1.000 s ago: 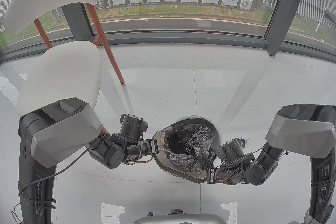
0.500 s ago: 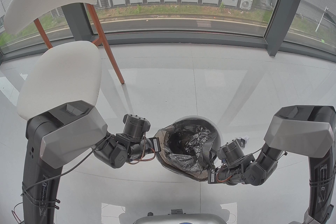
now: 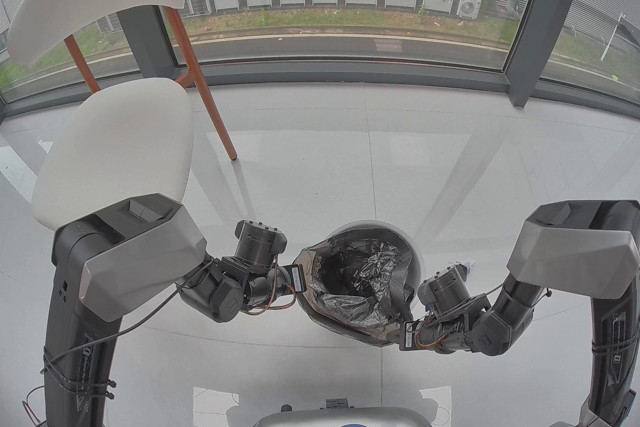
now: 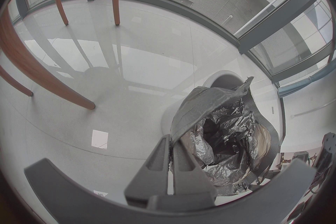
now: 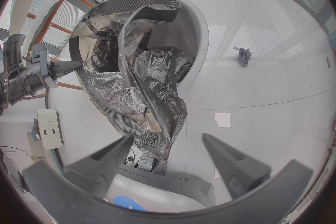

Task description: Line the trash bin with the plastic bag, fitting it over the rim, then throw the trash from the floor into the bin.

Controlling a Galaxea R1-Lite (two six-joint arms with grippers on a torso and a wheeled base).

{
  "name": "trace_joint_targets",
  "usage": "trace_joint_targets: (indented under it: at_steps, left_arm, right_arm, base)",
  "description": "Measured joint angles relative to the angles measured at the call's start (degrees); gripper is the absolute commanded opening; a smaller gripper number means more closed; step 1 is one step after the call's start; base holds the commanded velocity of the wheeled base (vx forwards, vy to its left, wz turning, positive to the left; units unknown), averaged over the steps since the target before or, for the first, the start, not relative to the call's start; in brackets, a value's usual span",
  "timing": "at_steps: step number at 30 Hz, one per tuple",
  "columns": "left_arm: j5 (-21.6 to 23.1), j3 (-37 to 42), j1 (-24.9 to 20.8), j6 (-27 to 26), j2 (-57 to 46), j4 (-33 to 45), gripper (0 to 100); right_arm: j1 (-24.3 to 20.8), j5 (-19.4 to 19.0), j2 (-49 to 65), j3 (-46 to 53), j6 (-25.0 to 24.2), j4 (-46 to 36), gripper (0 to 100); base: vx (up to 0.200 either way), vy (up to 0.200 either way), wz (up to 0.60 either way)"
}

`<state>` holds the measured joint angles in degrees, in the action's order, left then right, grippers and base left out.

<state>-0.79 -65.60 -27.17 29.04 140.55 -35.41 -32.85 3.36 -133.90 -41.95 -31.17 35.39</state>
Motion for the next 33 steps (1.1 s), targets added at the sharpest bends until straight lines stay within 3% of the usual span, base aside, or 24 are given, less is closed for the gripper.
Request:
trace_joint_targets:
  at_steps: [12,22,28,33]
  left_arm:
    - [0.01,0.28,-0.06,0.05,0.02,0.0,0]
    - [0.01,-0.05,-0.17,0.02,0.05,-0.06,0]
    - [0.01,-0.27,-0.24,0.02,0.06,-0.06,0]
    - [0.04,-0.37,-0.22,0.02,0.06,-0.06,0]
  right_arm:
    - [2.68,-5.17,11.3,2.76,-0.52,1.3,100]
    - [9.29,-7.41,8.79,-12.0,-0.71,-1.6,100]
    - [10.84,-7.7,3.25,-20.29,-1.45,-3.51,100]
    - [11.01,-7.79,0.61,-24.48,-4.9,-11.19,100]
  base:
    - [0.0,0.0,0.0]
    - [0.0,0.0,0.0]
    - [0.0,0.0,0.0]
    - [0.0,0.0,0.0]
